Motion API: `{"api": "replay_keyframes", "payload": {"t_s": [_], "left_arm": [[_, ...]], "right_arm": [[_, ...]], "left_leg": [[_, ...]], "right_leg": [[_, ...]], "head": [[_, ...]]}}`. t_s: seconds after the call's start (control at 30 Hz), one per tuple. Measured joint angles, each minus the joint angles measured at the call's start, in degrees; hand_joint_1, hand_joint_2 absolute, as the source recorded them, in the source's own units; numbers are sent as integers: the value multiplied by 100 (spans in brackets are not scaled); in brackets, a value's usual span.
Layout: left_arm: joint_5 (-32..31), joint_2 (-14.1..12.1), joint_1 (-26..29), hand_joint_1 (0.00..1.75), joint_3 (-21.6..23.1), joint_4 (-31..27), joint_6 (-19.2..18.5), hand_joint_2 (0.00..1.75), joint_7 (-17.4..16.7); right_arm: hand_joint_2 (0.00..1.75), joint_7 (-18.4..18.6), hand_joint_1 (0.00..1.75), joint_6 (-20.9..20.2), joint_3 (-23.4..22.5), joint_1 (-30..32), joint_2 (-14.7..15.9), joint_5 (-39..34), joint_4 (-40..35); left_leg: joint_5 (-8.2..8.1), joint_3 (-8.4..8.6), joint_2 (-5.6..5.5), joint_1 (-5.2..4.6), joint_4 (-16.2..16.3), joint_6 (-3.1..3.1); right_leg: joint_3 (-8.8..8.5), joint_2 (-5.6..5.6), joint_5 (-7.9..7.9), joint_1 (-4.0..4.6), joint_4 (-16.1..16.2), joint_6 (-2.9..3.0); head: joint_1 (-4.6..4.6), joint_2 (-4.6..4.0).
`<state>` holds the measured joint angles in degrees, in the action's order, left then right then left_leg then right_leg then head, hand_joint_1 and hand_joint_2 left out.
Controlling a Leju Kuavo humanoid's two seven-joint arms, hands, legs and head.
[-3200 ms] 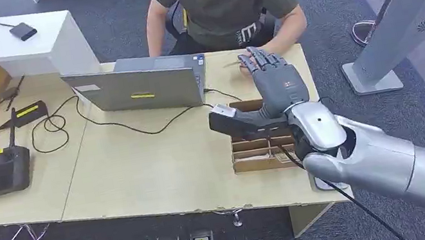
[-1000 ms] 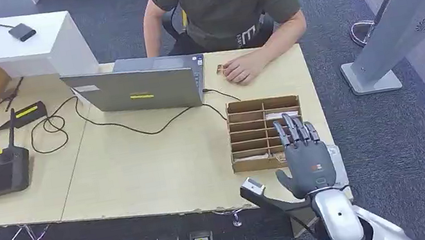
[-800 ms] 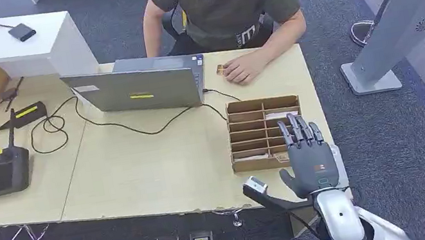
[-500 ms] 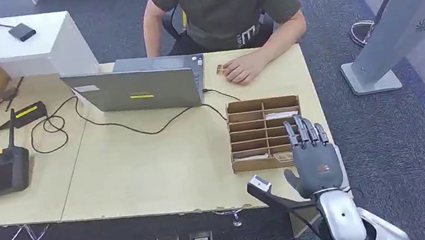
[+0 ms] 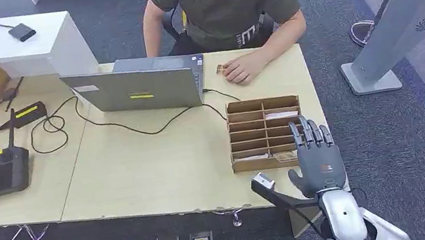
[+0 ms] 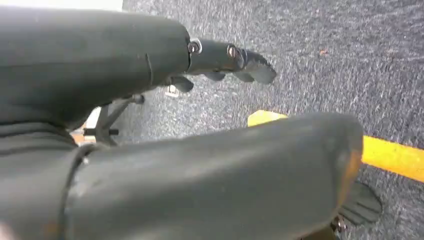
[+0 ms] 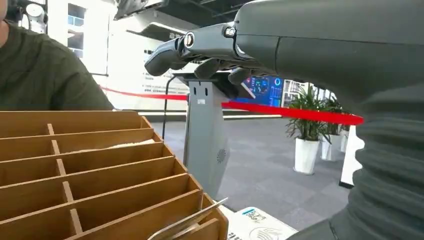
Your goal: Pass the card to the sensor for recognition and then transmit it.
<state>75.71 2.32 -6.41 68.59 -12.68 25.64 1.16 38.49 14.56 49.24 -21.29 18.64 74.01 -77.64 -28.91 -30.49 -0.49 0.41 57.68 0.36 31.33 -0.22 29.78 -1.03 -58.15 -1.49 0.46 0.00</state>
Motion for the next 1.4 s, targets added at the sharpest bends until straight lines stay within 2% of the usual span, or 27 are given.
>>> {"api": "replay_keyframes", "payload": {"t_s": [0.63, 1.4], "left_arm": [[39, -33, -1, 0, 61, 0, -33, 0, 37], [101, -48, -1, 0, 59, 0, 44, 0, 37]], "right_arm": [[175, -166, 0, 146, -11, -72, -347, -70, 518], [175, -249, 0, -131, -173, -68, -562, -39, 732]], "left_leg": [[0, 0, 0, 0, 0, 0], [0, 0, 0, 0, 0, 0]], "right_leg": [[0, -1, 0, 0, 0, 0], [0, 0, 0, 0, 0, 0]], "head": [[0, 0], [0, 0]]}}
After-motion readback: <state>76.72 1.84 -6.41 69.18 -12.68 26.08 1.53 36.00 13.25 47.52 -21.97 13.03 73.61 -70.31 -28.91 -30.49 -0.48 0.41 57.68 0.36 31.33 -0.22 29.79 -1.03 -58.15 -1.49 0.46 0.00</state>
